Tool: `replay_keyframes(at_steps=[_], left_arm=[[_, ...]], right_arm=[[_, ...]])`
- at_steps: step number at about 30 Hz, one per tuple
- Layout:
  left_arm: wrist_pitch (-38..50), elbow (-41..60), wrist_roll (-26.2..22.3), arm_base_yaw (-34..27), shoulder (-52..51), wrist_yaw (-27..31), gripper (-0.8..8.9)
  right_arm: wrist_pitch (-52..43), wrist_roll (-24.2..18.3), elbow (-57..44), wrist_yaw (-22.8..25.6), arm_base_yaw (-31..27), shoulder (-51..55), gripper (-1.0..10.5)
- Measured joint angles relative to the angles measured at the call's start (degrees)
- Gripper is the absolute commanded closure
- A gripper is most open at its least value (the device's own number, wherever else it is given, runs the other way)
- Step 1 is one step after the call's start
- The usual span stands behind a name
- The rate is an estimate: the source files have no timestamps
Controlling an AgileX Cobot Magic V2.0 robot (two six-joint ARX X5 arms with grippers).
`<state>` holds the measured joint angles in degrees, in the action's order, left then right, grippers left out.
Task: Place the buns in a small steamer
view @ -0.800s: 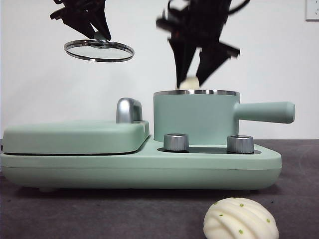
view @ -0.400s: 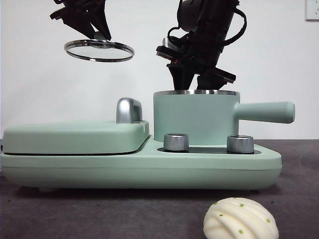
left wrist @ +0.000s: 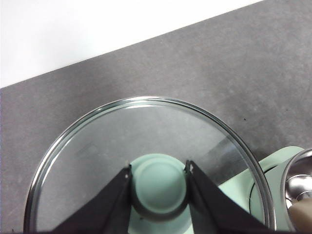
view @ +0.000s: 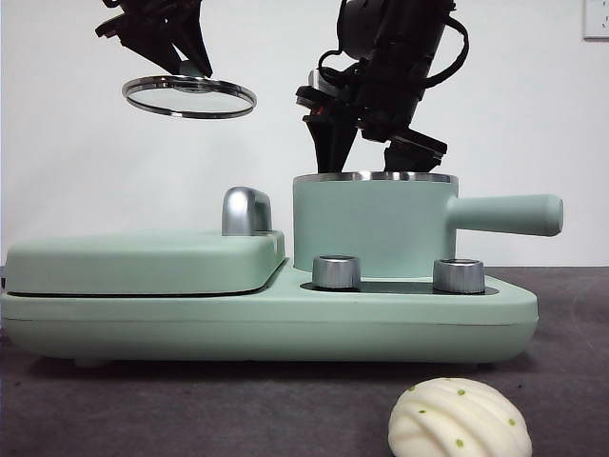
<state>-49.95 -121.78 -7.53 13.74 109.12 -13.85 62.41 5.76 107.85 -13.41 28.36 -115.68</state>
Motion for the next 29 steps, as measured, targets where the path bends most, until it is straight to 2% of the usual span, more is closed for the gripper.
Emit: replay_keyframes(at_steps=[3, 11, 14, 19, 22, 29], left_arm=[[0.00, 0.00, 0.00, 0.00, 0.00, 0.00, 7.98], [-0.13, 0.00, 0.00, 0.00, 0.00, 0.00, 7.98], [-0.17, 0.00, 0.00, 0.00, 0.00, 0.00, 7.98], [-0.22, 0.00, 0.00, 0.00, 0.00, 0.00, 7.98], [-0.24, 0.00, 0.00, 0.00, 0.00, 0.00, 7.98], [-0.24, 0.00, 0.00, 0.00, 0.00, 0.00, 7.98]], right_arm=[[0.94, 0.02, 1.70, 0.02, -0.02, 0.00, 4.9], [9.92, 0.00, 12.92, 0.13, -0.02, 0.04, 4.8], [13.46, 0.00, 15.32, 1.64, 0.00, 1.38, 4.8], [14.51, -0.04, 15.32, 5.44, 0.26, 7.02, 4.8], [14.51, -0.04, 14.38, 5.86, 0.35, 11.47, 4.8], [14.51, -0.04, 2.62, 6.14, 1.51, 25.97, 4.8]])
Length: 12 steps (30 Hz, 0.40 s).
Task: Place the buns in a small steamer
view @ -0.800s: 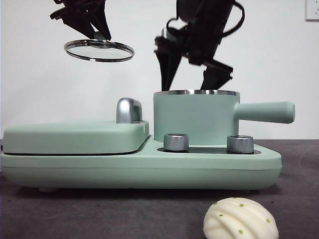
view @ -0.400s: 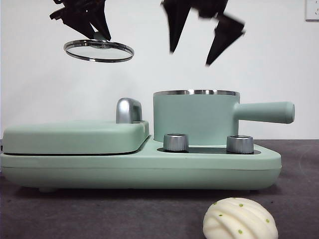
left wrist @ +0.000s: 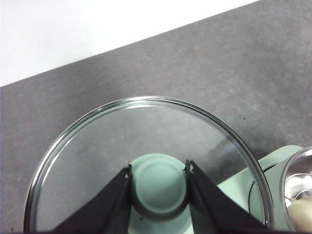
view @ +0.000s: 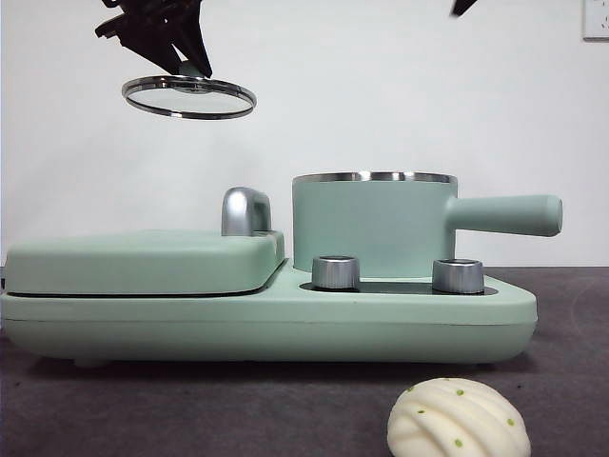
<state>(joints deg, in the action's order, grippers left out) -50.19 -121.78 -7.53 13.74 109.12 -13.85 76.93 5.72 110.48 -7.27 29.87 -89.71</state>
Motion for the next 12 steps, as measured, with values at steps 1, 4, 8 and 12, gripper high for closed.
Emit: replay_keyframes(at_steps=[1, 4, 8, 12], left_arm=[[0.00, 0.00, 0.00, 0.00, 0.00, 0.00, 7.98], [0.04, 0.00, 0.00, 0.02, 0.00, 0.00, 7.98], [0.11, 0.00, 0.00, 0.02, 0.00, 0.00, 7.98], [0.11, 0.00, 0.00, 0.04, 0.00, 0.00, 7.98]], right_arm=[[0.00, 0.00, -2.45, 0.11, 0.44, 2.21, 4.8], [-0.02, 0.02, -11.19, 1.29, 2.27, 9.64, 4.8], [-0.44, 1.29, -24.22, 1.31, 6.12, 19.98, 4.8], [-4.42, 4.79, -35.89, 1.29, 10.43, 29.14, 4.8]])
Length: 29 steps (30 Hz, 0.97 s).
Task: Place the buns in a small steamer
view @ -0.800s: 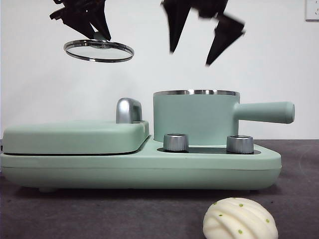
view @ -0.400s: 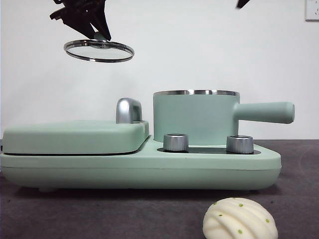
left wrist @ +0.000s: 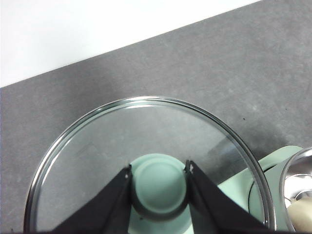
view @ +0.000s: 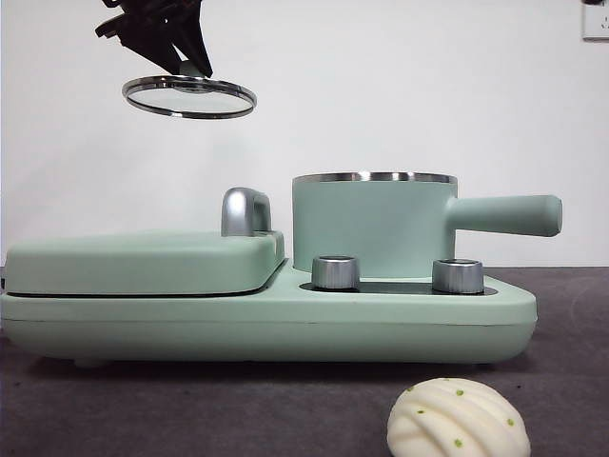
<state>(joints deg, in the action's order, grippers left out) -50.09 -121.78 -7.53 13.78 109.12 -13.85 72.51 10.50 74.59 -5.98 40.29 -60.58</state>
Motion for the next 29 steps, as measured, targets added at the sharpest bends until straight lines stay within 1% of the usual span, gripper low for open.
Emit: replay_keyframes(at_steps=[3, 6, 13, 18, 24, 29], left_arm=[[0.04, 0.00, 0.00, 0.00, 0.00, 0.00, 7.98], [0.11, 0.00, 0.00, 0.17, 0.00, 0.00, 7.98], [0.11, 0.00, 0.00, 0.28, 0.00, 0.00, 7.98], [0.11, 0.00, 0.00, 0.26, 0.00, 0.00, 7.98], [0.11, 0.00, 0.00, 0.28, 0.00, 0.00, 7.98], [0.11, 0.00, 0.00, 0.28, 0.00, 0.00, 7.98]], right_arm=[[-3.82, 2.69, -8.87, 0.02, 3.48, 5.20, 4.8], [-8.92, 4.94, -16.72, 0.04, 7.13, 7.39, 4.8], [-23.61, 7.72, -29.92, -0.02, 13.92, 5.09, 4.8], [-29.97, 8.70, -33.97, 0.00, 15.82, 0.02, 4.8], [-33.94, 9.27, -34.27, 0.24, 15.96, -6.75, 4.8], [-35.74, 9.31, -34.27, 3.26, 15.96, -10.67, 4.8]])
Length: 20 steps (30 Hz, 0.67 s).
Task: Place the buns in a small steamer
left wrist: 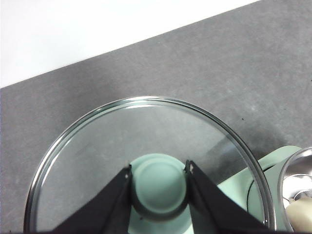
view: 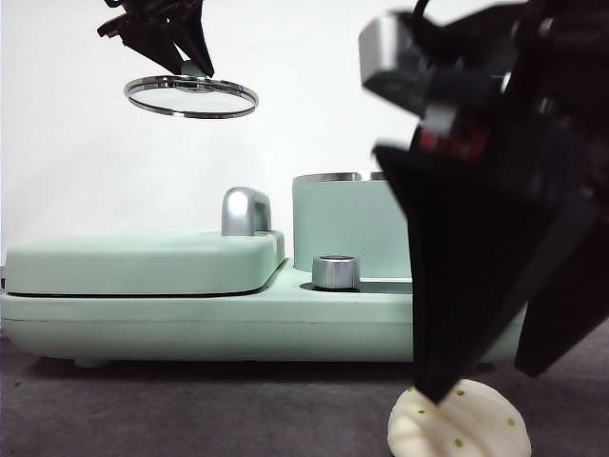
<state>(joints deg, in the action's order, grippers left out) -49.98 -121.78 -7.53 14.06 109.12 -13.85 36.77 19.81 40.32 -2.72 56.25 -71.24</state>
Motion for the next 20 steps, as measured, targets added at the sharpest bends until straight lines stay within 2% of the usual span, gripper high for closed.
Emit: replay_keyframes(at_steps=[7, 11, 16, 20], left_arm=[[0.00, 0.00, 0.00, 0.00, 0.00, 0.00, 7.98], [0.00, 0.00, 0.00, 0.00, 0.00, 0.00, 7.98], [0.00, 0.00, 0.00, 0.00, 0.00, 0.00, 7.98], [0.00, 0.00, 0.00, 0.00, 0.00, 0.00, 7.98]], right_arm=[[-4.24, 0.00, -0.04, 0.61, 0.00, -4.22, 4.9], [-5.07, 0.00, -0.04, 0.74, -0.02, -5.75, 6.0], [-5.14, 0.00, -0.04, 0.79, -0.02, -7.28, 6.4], [-5.38, 0.04, -0.04, 0.79, -0.02, -8.04, 8.1]])
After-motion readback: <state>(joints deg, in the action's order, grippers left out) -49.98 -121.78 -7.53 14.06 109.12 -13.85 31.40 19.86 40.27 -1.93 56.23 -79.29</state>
